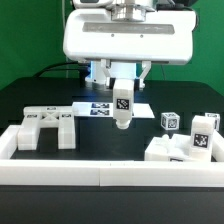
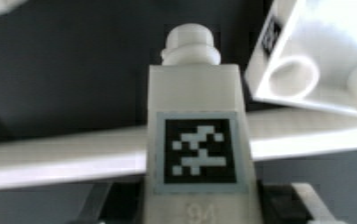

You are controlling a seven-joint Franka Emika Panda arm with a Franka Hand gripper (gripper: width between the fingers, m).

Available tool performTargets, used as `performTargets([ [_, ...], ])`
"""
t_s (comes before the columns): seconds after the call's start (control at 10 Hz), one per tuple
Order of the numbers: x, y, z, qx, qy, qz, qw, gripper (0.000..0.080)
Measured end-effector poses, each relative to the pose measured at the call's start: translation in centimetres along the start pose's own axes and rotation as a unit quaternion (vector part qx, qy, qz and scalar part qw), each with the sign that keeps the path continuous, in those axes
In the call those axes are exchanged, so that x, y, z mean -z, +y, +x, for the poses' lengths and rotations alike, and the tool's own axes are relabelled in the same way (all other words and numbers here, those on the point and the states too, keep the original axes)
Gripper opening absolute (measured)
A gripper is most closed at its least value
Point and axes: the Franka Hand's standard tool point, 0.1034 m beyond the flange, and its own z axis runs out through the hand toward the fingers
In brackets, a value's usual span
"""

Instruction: Assemble chair

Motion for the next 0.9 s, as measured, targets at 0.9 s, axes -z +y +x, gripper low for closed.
performTargets([
  [0.9, -0.7, -4.4, 0.8, 0.020, 0.039, 0.015, 0.999, 0.0290],
])
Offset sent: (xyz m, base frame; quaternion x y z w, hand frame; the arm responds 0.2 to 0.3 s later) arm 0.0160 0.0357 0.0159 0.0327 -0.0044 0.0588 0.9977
